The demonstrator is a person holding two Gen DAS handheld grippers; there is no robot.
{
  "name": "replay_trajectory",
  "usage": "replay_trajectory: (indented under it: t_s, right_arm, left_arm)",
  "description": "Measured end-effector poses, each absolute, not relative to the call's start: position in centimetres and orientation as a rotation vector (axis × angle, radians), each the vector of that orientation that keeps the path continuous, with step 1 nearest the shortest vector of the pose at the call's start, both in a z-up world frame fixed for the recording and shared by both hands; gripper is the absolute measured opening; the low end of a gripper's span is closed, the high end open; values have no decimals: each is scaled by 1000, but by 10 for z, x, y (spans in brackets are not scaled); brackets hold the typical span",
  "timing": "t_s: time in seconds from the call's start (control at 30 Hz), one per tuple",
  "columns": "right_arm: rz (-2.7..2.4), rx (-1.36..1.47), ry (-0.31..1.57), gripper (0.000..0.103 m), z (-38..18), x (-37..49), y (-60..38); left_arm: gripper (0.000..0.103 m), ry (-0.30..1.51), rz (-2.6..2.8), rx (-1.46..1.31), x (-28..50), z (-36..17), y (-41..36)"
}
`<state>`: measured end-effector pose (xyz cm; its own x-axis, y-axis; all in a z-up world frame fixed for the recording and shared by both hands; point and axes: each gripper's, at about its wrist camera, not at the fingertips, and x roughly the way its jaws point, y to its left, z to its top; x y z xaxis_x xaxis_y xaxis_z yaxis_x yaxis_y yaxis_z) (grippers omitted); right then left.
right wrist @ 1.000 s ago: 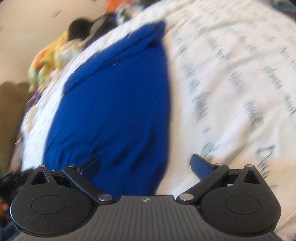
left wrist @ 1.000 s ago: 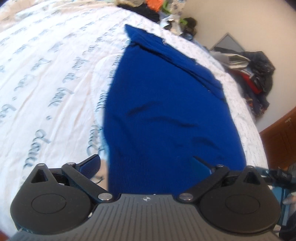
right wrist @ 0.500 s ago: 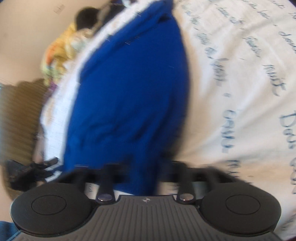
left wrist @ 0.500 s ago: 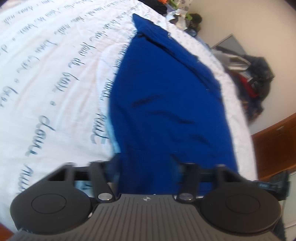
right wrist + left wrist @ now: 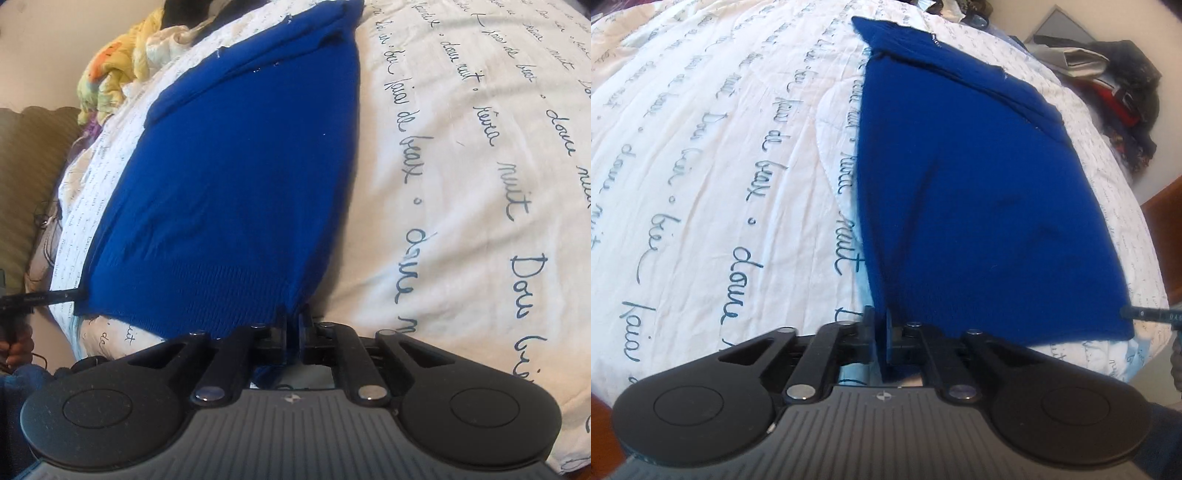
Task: Fold small clothes
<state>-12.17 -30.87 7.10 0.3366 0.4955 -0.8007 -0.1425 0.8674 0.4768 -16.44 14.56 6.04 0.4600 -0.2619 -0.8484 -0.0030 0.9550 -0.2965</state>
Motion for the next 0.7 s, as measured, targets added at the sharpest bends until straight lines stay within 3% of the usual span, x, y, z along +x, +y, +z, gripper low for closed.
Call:
replay_trajectory:
  t_s: [0.03,0.1,0.17,0.23,0.37,0.43,0.47,0.5,0.53,0.57,0.6,0.7]
  right_arm:
    - [404,347,1154,19,77,-117,-305]
    - [332,357,1063,35,93,-110,-304]
    - [342,363,945,46,107,-91,-290]
    - [387,335,882,46,105,-65,-263]
    - [409,239,889,45,71,6,-197]
    - [267,71,919,45,57,25,-156]
    - [212,7,898,49,54,25,-142]
    - [183,-40,865,60,52,22,-128]
    - [147,-70,865,88,48,20,-117]
    - [121,-69,856,103,45,16,-114]
    - [117,-40,851,103,43,12,-117]
    - [129,-24,812,103,41,-2,-130]
  left_arm:
    - [17,1047,-133,-233,-164,71,144]
    - [58,933,-119,-158,-158,94,134]
    - [87,787,-143,-103,-143,111,109]
    - [90,695,-204,-53,-117,110,73]
    - [66,789,-218,37,-55,68,2]
    - [65,849,-201,49,-43,43,-13]
    - [69,841,-181,66,-44,36,-15]
    - [81,809,-162,102,-50,33,-19]
    - [87,806,-146,125,-54,29,-21]
    - [96,796,-135,117,-58,26,-18]
    - [102,795,-128,94,-62,21,-14]
    - [103,783,-126,96,-73,18,-10]
